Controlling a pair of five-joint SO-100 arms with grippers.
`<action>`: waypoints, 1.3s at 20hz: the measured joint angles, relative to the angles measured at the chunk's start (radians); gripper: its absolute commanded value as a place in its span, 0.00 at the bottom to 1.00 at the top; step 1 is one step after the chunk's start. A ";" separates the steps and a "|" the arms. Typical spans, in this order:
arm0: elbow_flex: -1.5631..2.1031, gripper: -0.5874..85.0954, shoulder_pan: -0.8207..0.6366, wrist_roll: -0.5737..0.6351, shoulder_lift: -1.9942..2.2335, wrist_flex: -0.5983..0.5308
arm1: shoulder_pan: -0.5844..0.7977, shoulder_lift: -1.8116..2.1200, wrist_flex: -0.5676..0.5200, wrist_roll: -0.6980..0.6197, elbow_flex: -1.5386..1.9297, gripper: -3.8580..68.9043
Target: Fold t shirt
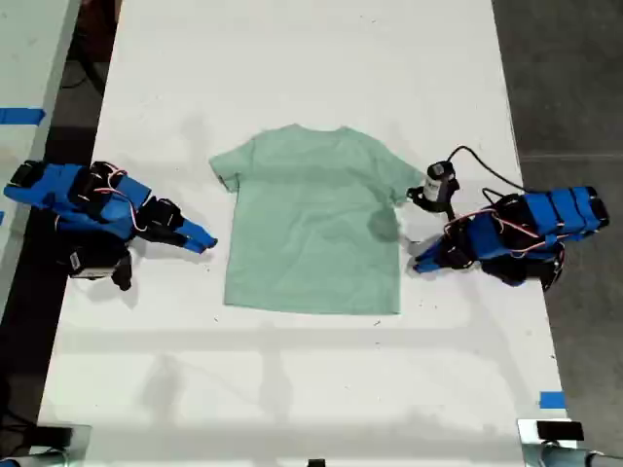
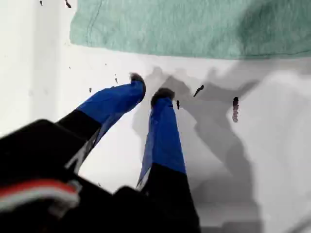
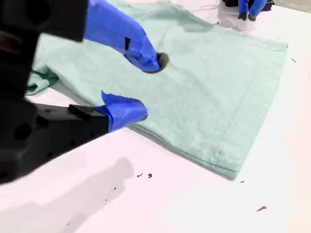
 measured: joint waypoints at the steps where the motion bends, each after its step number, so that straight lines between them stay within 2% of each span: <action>1: 0.000 0.15 0.000 0.000 0.000 0.000 | 0.000 0.000 0.000 0.000 0.000 0.15; 13: 0.000 0.15 0.000 0.000 0.000 0.000 | 0.002 0.000 0.000 0.002 0.000 0.14; 15: 0.000 0.15 0.000 0.000 0.000 0.000 | 0.084 0.000 0.000 0.003 0.000 0.14; 19: 0.000 0.15 0.000 0.000 0.000 0.000 | 0.360 0.000 0.000 0.023 0.000 0.14; 22: 0.000 0.15 0.000 0.000 0.000 0.000 | 0.442 0.000 0.000 0.041 0.000 0.13; 26: 0.000 0.15 0.000 0.000 0.000 0.000 | 0.480 0.000 0.000 0.072 0.000 0.13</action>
